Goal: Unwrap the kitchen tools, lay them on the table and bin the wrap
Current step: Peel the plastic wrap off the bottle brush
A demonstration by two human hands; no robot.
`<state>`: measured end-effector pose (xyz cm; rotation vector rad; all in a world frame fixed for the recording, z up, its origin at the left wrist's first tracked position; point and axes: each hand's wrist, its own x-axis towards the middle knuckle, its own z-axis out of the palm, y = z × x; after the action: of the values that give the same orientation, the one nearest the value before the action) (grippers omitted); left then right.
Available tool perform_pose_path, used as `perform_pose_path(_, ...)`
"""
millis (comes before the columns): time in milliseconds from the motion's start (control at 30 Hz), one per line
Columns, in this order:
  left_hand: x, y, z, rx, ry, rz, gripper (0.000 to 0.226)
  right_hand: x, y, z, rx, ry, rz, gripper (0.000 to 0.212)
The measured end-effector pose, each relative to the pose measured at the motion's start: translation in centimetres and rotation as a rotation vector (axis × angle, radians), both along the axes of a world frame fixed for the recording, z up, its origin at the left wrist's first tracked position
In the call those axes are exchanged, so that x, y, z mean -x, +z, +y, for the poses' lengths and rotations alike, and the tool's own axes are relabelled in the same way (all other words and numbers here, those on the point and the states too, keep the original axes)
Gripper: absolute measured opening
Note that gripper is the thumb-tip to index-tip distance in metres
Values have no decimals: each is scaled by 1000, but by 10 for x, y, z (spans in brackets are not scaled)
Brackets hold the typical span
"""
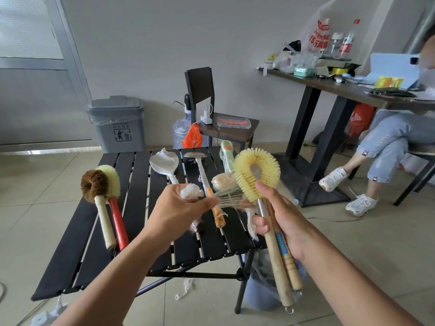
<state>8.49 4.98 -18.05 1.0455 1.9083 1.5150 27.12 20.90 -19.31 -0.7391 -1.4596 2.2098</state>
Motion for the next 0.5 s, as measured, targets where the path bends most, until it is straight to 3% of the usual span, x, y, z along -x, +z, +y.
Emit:
perform_pose_path(133,3,-1,-2,-13,-37,-44,10,0,-2,3,7,-7,-8,109)
perform_pose_path(300,6,-1,-3,-10,-102,-22,24,-6,1,7,83,68,11,83)
perform_pose_path(367,9,-4,-2,-30,-55,-5,27,-10,3,6,96,117,24,91)
perform_pose_path(433,14,-8,2,-66,-18,-108,24,-13,5,6,84,140,55,96)
perform_pose_path(500,21,-9,5,-118,30,-263,17,-15,7,8,71,128,81,86)
